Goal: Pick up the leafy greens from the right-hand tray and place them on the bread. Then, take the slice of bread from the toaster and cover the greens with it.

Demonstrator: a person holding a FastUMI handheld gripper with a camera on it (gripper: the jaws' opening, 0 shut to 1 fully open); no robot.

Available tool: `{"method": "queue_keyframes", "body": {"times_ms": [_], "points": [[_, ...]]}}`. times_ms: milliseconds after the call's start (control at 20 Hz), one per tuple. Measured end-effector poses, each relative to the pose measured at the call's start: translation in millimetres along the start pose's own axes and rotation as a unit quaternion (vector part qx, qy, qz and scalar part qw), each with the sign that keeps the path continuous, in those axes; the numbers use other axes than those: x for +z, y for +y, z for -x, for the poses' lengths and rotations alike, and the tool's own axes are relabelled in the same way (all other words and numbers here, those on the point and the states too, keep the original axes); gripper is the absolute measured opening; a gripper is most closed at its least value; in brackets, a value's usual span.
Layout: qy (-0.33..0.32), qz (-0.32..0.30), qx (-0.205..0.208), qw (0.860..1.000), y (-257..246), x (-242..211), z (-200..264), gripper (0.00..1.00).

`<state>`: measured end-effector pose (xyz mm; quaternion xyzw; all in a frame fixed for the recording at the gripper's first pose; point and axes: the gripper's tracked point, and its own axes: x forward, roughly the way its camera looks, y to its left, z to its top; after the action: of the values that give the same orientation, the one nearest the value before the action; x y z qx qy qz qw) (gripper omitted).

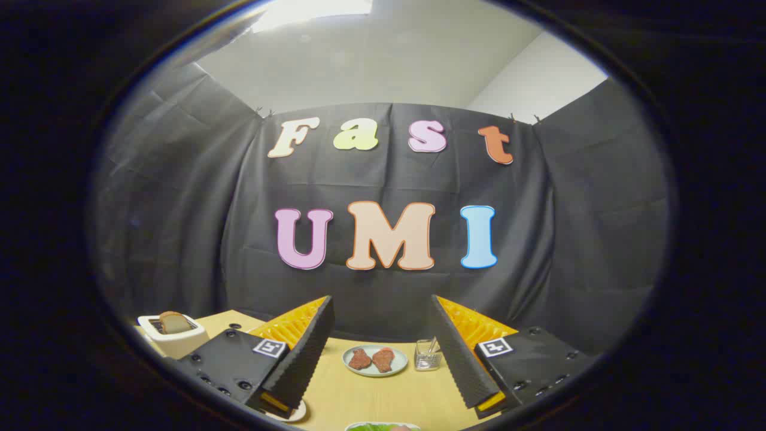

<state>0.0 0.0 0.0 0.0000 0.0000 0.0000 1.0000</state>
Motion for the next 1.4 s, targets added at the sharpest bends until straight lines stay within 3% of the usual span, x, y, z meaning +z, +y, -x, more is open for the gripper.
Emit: {"method": "queue_keyframes", "body": {"times_ms": [950,1400], "points": [[-0.003,0.000,0.030,1.000,-1,0,-15,1.00],[0.048,0.032,0.086,0.995,-9,-37,-20,1.00]]}}
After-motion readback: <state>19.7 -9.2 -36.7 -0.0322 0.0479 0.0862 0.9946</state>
